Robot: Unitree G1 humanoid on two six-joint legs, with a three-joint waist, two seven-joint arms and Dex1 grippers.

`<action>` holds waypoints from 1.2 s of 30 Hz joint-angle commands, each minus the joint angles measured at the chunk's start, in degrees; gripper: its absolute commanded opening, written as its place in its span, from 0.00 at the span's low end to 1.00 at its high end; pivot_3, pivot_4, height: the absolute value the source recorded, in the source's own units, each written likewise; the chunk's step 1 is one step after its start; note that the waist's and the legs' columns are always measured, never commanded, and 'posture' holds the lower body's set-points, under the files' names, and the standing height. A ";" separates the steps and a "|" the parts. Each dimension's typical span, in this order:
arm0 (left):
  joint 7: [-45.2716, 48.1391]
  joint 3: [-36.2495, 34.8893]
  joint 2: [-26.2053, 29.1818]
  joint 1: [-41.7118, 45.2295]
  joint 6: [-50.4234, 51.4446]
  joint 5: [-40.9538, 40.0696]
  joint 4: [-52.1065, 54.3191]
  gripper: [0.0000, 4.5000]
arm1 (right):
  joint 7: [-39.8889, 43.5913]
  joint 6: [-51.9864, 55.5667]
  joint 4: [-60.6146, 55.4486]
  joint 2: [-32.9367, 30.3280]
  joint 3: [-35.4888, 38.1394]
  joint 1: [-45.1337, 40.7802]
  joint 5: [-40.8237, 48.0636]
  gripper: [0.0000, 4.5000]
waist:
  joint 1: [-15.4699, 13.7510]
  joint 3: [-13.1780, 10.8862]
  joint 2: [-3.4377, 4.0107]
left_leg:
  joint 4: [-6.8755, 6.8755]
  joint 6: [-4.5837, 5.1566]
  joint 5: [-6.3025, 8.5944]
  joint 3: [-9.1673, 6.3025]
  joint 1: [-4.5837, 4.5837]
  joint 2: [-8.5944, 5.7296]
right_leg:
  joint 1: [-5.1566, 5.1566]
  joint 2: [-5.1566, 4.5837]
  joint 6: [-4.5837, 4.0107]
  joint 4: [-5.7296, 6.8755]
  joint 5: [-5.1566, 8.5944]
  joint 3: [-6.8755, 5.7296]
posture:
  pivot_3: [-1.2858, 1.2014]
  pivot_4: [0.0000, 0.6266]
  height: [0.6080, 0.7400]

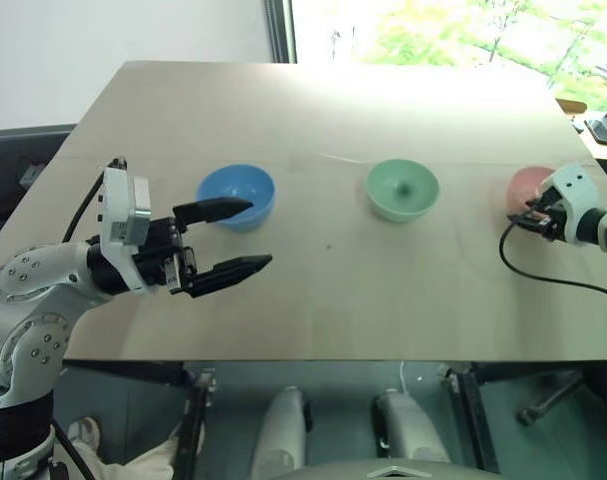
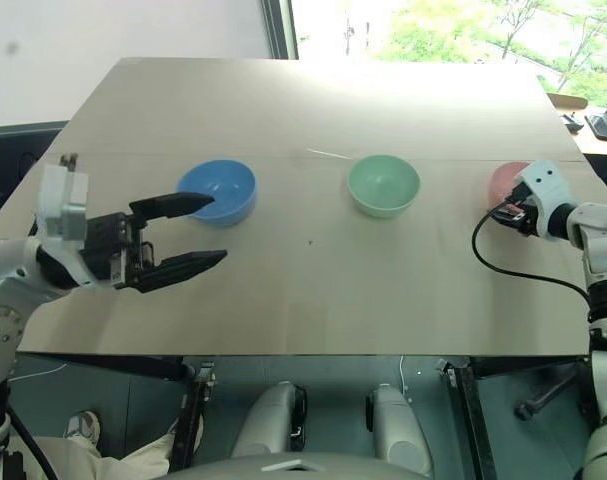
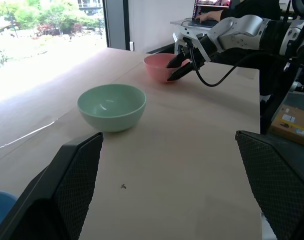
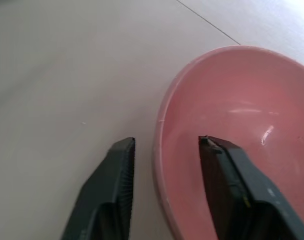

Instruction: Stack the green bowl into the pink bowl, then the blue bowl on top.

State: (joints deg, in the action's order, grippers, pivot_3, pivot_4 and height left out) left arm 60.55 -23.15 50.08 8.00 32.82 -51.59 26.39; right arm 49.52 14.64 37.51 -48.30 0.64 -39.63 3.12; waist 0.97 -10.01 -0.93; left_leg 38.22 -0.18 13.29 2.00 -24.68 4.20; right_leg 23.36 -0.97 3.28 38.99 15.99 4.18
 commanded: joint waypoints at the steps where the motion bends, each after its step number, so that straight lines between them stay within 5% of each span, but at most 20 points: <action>1: 0.52 -1.73 0.51 0.30 -0.24 -1.87 1.11 1.00 | 0.11 -1.10 -1.16 -0.43 1.00 -1.13 -0.03 0.08 | -0.03 0.00 0.00 | 0.00 0.00 0.00 0.00 0.00 0.00 | 0.00 0.00 0.00 0.00 0.00 0.00 | 0.52 0.24 1.00; 6: 0.65 -1.07 -0.58 0.80 -0.53 -2.74 0.59 1.00 | 1.91 2.80 -12.14 -1.41 2.52 3.28 2.38 0.02 | -0.05 0.00 0.01 | 0.00 0.00 0.00 0.00 0.00 0.00 | 0.00 0.00 0.00 0.01 0.00 0.00 | 0.52 0.24 1.00; 16: 1.20 -0.84 -3.54 0.57 -1.29 -4.36 -0.98 1.00 | -1.16 32.02 -68.21 0.29 2.18 27.39 15.91 0.02 | -0.18 0.00 0.02 | -0.02 0.00 0.00 -0.10 -0.03 0.01 | 0.02 0.01 0.01 0.07 0.00 -0.06 | 0.52 0.24 1.00; 26: 2.24 1.04 -3.43 -2.95 -3.66 1.99 -2.45 1.00 | -7.33 38.81 -73.55 6.12 -6.95 25.50 16.69 0.02 | -0.15 0.18 -0.30 | 0.09 0.00 0.00 -0.11 0.03 0.01 | -0.03 0.02 0.00 0.13 0.02 -0.06 | 0.52 0.24 1.00; 27: 1.86 1.12 -3.54 -3.09 -3.97 2.68 -2.52 1.00 | -7.63 39.27 -73.52 6.41 -7.24 25.22 16.97 0.17 | -0.17 0.18 -0.30 | 0.08 0.00 0.00 -0.13 0.03 0.01 | -0.03 0.03 0.00 0.12 0.02 -0.08 | 0.52 0.24 1.00; 32: 0.24 1.60 -4.34 -3.99 -4.40 4.46 -1.86 1.00 | -8.23 41.51 -74.64 6.14 -7.81 24.56 18.07 0.56 | -0.20 0.18 -0.30 | 0.07 0.00 0.00 -0.13 0.00 0.01 | -0.02 0.02 -0.01 0.11 0.02 -0.08 | 0.52 0.24 1.00; 36: -0.33 0.64 -5.30 -4.59 -4.36 3.10 -1.18 1.00 | -8.29 42.65 -76.19 7.38 -2.81 19.63 22.29 0.99 | -0.07 0.17 -0.29 | 0.07 0.00 0.00 -0.13 -0.01 0.01 | -0.02 0.02 0.00 0.11 0.02 -0.08 | 0.52 0.24 1.00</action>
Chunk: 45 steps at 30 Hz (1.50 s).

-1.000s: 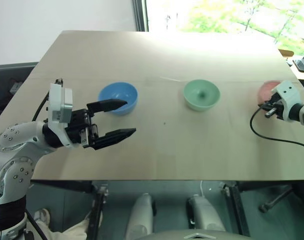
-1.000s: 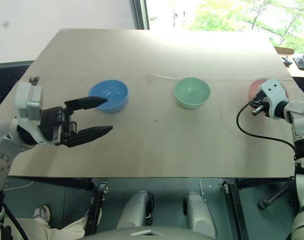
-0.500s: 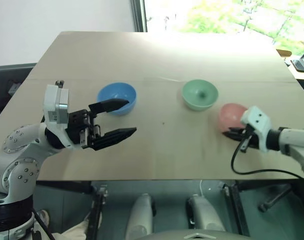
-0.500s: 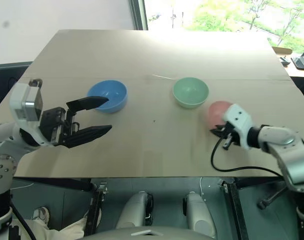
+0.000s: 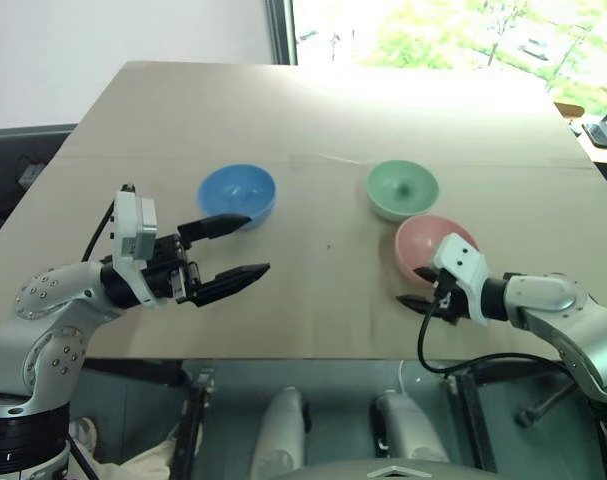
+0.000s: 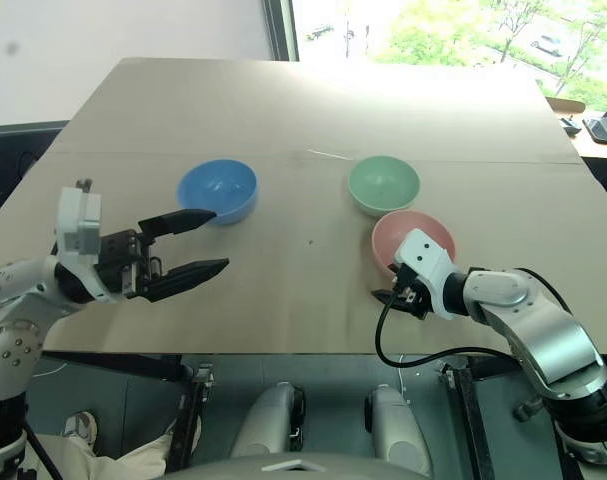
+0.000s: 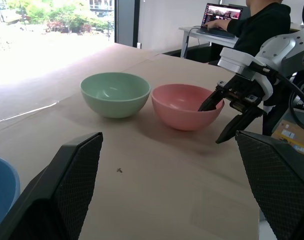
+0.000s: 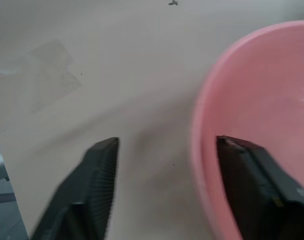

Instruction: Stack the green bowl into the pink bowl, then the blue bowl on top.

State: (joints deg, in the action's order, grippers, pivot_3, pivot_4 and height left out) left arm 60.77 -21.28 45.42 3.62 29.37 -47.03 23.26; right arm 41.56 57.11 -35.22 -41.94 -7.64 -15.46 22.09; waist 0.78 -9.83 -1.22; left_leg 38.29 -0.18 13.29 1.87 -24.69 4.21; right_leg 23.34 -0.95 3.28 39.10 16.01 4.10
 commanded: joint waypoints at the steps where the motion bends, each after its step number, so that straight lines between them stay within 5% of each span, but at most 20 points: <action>1: -0.63 -1.39 -0.76 -0.40 -0.91 -1.59 2.08 1.00 | -0.11 0.83 -3.26 1.77 6.44 -6.94 5.11 1.00 | 0.22 0.00 0.00 | 0.00 0.00 0.00 0.00 0.00 0.00 | 0.00 0.01 0.00 0.01 0.00 0.00 | 0.52 0.24 1.00; 6: -1.04 -1.95 -1.01 -1.86 -1.83 -0.49 2.22 1.00 | -2.62 -1.95 6.17 5.31 2.28 -19.69 2.33 1.00 | 0.31 0.00 0.00 | -0.04 0.00 0.00 -0.04 0.03 0.03 | 0.01 0.03 -0.01 0.02 0.00 -0.03 | 0.52 0.24 1.00; 15: -2.81 -5.13 -0.25 -6.31 -2.12 -0.86 6.49 1.00 | -7.31 -15.35 43.82 18.38 -8.94 -34.41 -11.90 1.00 | 0.17 0.00 -0.01 | -0.07 0.00 0.00 0.05 -0.13 0.01 | 0.14 -0.01 -0.02 0.00 -0.01 0.01 | 0.52 0.24 1.00; 18: -3.59 -7.29 -0.06 -8.26 -1.77 -1.44 7.96 1.00 | -5.98 -18.31 50.39 20.10 -9.52 -36.81 -13.70 0.85 | 0.16 -0.02 0.01 | -0.12 -0.01 0.00 0.09 -0.14 0.01 | 0.18 -0.03 -0.02 -0.05 -0.02 0.01 | 0.52 0.24 1.00; 25: -5.82 -9.23 -0.67 -10.88 -1.77 -2.42 10.33 1.00 | -3.23 -21.07 54.32 21.22 -9.33 -39.37 -15.96 0.16 | 0.20 -0.02 0.02 | -0.15 -0.01 0.00 0.09 -0.08 0.02 | 0.17 -0.03 -0.02 0.02 -0.02 0.01 | 0.52 0.24 1.00; 27: -6.40 -9.06 -0.81 -10.98 -1.84 -2.56 10.54 1.00 | -3.14 -21.20 53.71 21.02 -8.84 -39.60 -16.44 0.03 | 0.22 -0.02 0.02 | -0.14 -0.01 0.00 0.09 -0.08 0.02 | 0.17 -0.03 -0.02 0.03 -0.02 0.01 | 0.52 0.24 1.00; 32: -8.58 -7.54 -1.17 -9.86 -2.26 -1.42 9.90 1.00 | -0.83 -16.97 43.60 16.78 -4.67 -39.25 -14.29 0.03 | 0.02 -0.09 0.11 | -0.15 -0.01 0.00 0.09 -0.12 0.01 | 0.20 -0.03 -0.02 0.03 -0.02 0.01 | 0.52 0.24 1.00; 40: -14.03 -0.58 -1.86 -5.50 -4.92 9.21 5.81 1.00 | 10.24 3.37 6.06 -3.19 7.40 -22.03 2.32 0.03 | -0.54 -0.08 0.09 | -0.25 0.00 0.00 0.04 -0.13 -0.01 | 0.12 -0.06 -0.02 -0.18 -0.02 -0.05 | 0.52 0.24 1.00; 45: -13.38 2.74 -2.17 0.44 -5.30 10.57 1.41 1.00 | 6.64 14.10 -5.95 -4.16 14.12 -13.47 10.25 0.03 | 0.68 -0.08 0.09 | -0.24 0.00 0.00 0.07 -0.02 0.03 | 0.12 0.03 -0.02 -0.06 -0.01 0.05 | 0.52 0.24 1.00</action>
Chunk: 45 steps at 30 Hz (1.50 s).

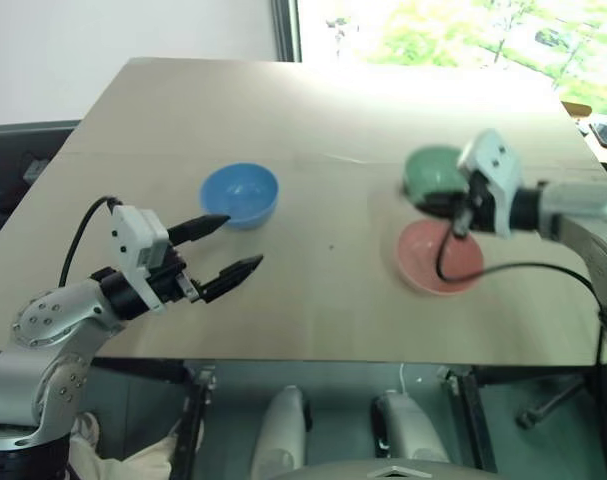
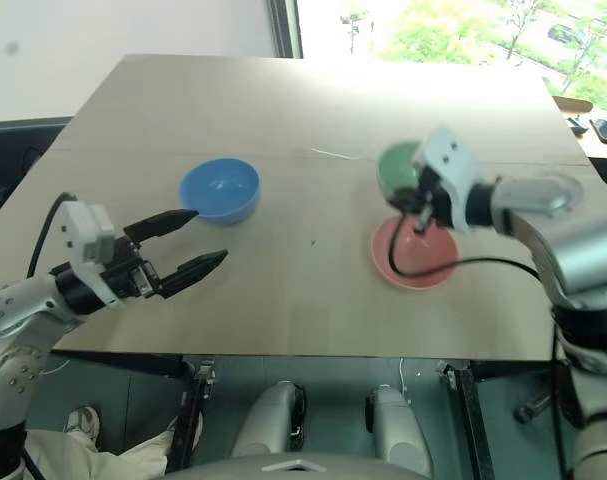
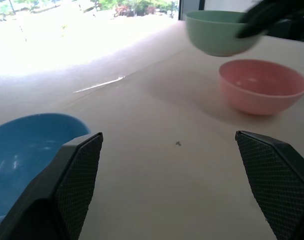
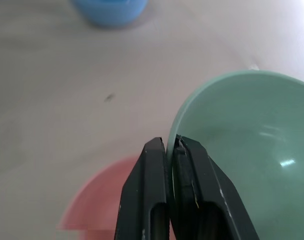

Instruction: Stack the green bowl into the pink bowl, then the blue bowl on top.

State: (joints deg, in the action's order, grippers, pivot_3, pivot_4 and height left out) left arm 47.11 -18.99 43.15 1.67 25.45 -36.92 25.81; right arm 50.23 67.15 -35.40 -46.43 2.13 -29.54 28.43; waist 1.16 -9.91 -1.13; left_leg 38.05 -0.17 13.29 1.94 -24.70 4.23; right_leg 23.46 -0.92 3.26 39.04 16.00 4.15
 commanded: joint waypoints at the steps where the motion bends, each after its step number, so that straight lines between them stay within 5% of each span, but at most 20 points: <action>1: 0.62 1.03 0.13 3.70 -1.22 0.50 -2.05 1.00 | -3.24 4.83 -6.19 1.19 4.35 1.49 4.44 0.03 | 0.41 0.01 -0.01 | 0.03 0.00 0.00 0.00 0.01 0.02 | 0.00 0.02 0.00 0.02 0.00 0.00 | 0.52 0.24 1.00; 6: 0.39 3.28 0.44 7.86 -0.89 2.33 -4.40 1.00 | -8.31 3.97 -5.33 3.70 3.70 4.66 3.96 0.36 | 0.58 0.06 -0.11 | 0.08 0.00 0.00 -0.06 0.01 -0.02 | -0.06 -0.01 0.01 0.02 0.00 -0.03 | 0.52 0.24 1.00; 12: -8.19 6.90 2.50 9.32 3.05 12.38 -2.65 1.00 | -11.50 -7.25 -6.28 6.98 7.75 6.25 3.34 0.90 | 0.40 0.05 -0.11 | 0.07 0.00 0.00 -0.06 -0.08 -0.04 | -0.04 -0.03 0.02 -0.07 0.00 -0.03 | 0.52 0.24 1.00; 17: -9.65 18.41 11.50 16.26 11.48 24.75 -3.42 1.00 | -9.46 -17.37 -4.82 11.59 4.61 5.87 4.22 0.90 | 0.41 0.03 -0.16 | 0.06 0.00 0.00 -0.14 -0.06 -0.03 | -0.04 0.02 0.02 -0.01 -0.01 -0.09 | 0.52 0.24 1.00; 25: -10.05 28.64 14.18 23.87 18.33 34.78 -5.71 1.00 | -7.14 -26.67 0.14 11.92 -2.55 3.67 0.04 0.90 | -0.18 0.03 -0.15 | 0.05 0.00 0.00 -0.09 -0.08 -0.03 | -0.01 0.02 0.01 -0.03 0.00 -0.07 | 0.52 0.24 1.00; 29: -8.96 31.12 12.88 26.96 18.83 36.79 -7.77 0.78 | -6.08 -29.73 1.95 11.58 -2.60 3.20 -0.18 0.93 | -0.50 0.03 -0.15 | 0.06 0.00 0.00 -0.08 -0.09 -0.03 | -0.01 0.01 0.01 -0.03 0.00 -0.07 | 0.52 0.24 1.00; 36: -6.56 31.55 10.96 29.76 17.33 37.96 -11.34 0.05 | -6.70 -31.13 1.64 11.09 -1.59 3.99 0.32 0.93 | -0.58 0.03 -0.15 | 0.08 0.00 0.00 -0.09 -0.11 -0.03 | -0.01 0.01 0.01 -0.01 0.00 -0.08 | 0.52 0.24 1.00; 45: -0.02 30.64 7.01 36.03 10.72 34.94 -14.09 0.01 | -10.03 -30.46 -0.22 9.86 2.45 7.37 0.60 0.93 | -0.76 0.03 -0.15 | 0.16 0.00 -0.01 -0.10 -0.14 -0.04 | -0.01 0.01 0.01 0.02 0.00 -0.08 | 0.52 0.24 1.00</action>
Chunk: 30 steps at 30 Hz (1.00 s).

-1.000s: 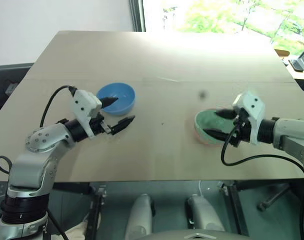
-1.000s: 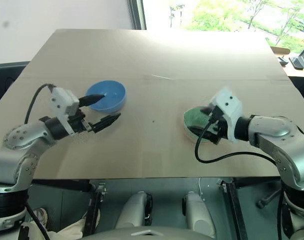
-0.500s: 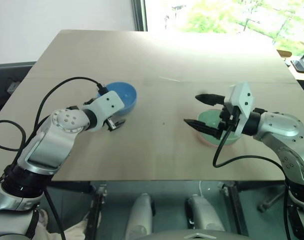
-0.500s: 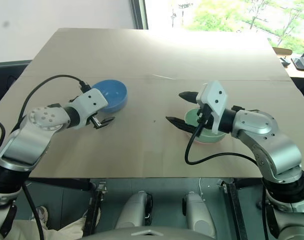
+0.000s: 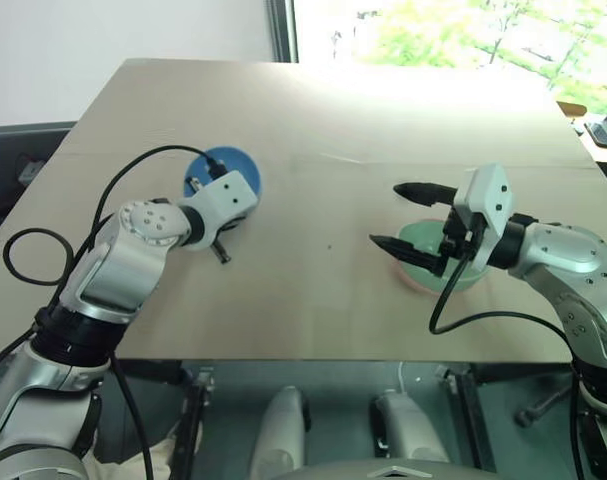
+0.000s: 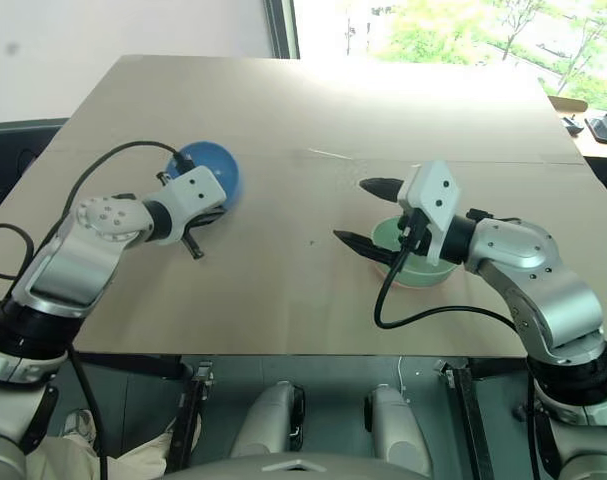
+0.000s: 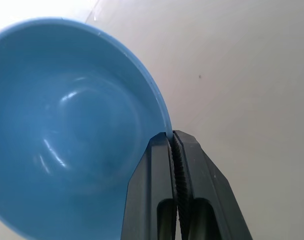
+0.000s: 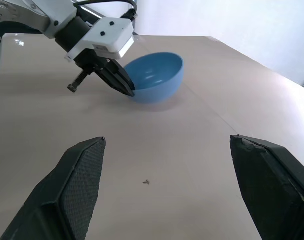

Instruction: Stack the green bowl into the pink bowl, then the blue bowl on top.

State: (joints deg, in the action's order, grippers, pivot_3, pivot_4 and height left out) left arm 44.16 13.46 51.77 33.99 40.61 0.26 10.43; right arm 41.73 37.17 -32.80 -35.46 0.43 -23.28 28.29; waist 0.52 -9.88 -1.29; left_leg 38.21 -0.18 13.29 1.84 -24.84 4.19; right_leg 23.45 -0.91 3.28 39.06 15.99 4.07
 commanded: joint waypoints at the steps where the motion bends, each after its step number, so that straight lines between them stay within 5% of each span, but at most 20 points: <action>1: 4.73 -2.04 -2.75 5.06 -7.22 -3.65 1.29 0.01 | -2.10 -0.21 -3.25 -1.66 5.82 2.20 0.81 0.93 | -0.32 0.00 0.00 | 0.01 0.00 0.00 -0.01 -0.01 0.00 | 0.00 0.00 0.00 0.01 0.00 -0.01 | 0.52 0.24 1.00; 11: 22.61 0.61 -20.63 19.81 -36.56 -11.71 -20.31 0.01 | -2.36 0.33 -13.74 -3.15 30.41 25.99 10.99 0.93 | -1.48 0.01 0.02 | 0.12 0.01 0.00 -0.05 -0.01 -0.06 | -0.11 0.00 0.01 -0.04 -0.01 -0.05 | 0.52 0.24 1.00; 18: 47.51 4.02 -27.48 32.22 -55.20 -13.16 -42.46 0.01 | -0.33 -1.39 -16.89 -2.76 43.58 41.71 15.42 0.93 | -0.58 0.04 0.06 | 0.10 0.01 0.00 -0.09 0.07 -0.09 | -0.15 0.05 0.02 -0.04 0.00 -0.01 | 0.52 0.24 1.00; 30: 48.34 15.11 -31.98 42.96 -69.65 -16.99 -56.69 0.01 | 4.26 -6.39 -16.41 -2.68 50.12 52.84 18.27 0.93 | 0.06 0.03 0.04 | 0.14 0.02 0.00 -0.24 0.10 -0.11 | -0.33 0.02 0.04 -0.10 0.01 -0.10 | 0.52 0.24 1.00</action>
State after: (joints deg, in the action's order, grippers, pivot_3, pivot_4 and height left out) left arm 92.28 28.80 20.71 74.81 -26.85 -15.42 -45.64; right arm 45.85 32.35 -48.27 -38.00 48.36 29.25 45.56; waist 0.58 -9.86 -1.25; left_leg 38.35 -0.16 13.29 1.59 -24.73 4.09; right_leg 23.11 -0.89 3.31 38.96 16.00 3.96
